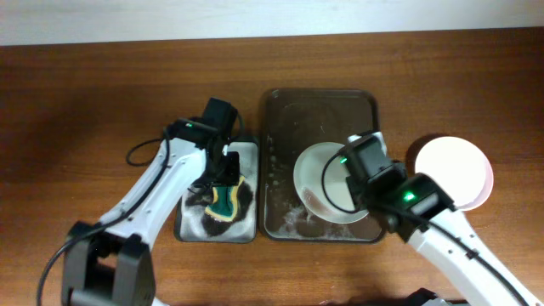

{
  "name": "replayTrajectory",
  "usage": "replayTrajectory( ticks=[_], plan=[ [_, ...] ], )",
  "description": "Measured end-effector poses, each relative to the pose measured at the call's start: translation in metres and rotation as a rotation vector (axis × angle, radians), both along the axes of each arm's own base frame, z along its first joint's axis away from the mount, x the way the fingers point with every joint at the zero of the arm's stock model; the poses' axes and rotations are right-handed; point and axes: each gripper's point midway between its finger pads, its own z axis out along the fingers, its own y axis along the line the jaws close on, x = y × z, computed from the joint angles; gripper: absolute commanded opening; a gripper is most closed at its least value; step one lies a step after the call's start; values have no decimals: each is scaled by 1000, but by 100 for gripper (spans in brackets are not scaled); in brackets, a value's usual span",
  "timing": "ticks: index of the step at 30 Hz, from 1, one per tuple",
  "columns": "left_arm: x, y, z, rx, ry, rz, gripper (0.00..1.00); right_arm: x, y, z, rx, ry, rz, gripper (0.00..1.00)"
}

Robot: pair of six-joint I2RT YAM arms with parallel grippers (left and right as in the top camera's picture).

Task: Clean dirty plates on tray and stack at the side
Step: 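Return the sponge to the soapy tray with the left gripper, then lift the white plate with the right gripper and stack it on the right-side plates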

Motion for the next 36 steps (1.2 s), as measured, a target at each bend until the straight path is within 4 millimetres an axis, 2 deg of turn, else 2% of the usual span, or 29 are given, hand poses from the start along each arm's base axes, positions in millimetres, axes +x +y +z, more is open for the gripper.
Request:
replayTrajectory(
  ticks=[3, 4, 5, 8, 14, 16, 27, 36],
  plan=[
    [3, 7, 33, -37, -95, 25, 82, 0, 6, 15, -134, -96, 34, 4],
    [3, 9, 42, -46, -121, 25, 95, 0, 8, 21, -176, -130, 44, 4],
    [1, 10, 53, -55, -148, 28, 100, 0, 12, 30, -233, -184, 61, 4],
    [-4, 12, 70, -70, -191, 28, 100, -1, 16, 47, -314, -264, 82, 4],
    [-5, 12, 71, -70, -192, 28, 100, -1, 13, 104, -378, -375, 58, 4],
    [-5, 12, 71, -70, -192, 28, 100, 0, 13, 111, -372, -389, 51, 4],
    [-5, 12, 71, -70, -192, 28, 100, -5, 6, 112, -409, -360, 63, 4],
    [-5, 12, 71, -70, -192, 28, 100, -6, 10, 107, -384, -339, 77, 4]
  ],
)
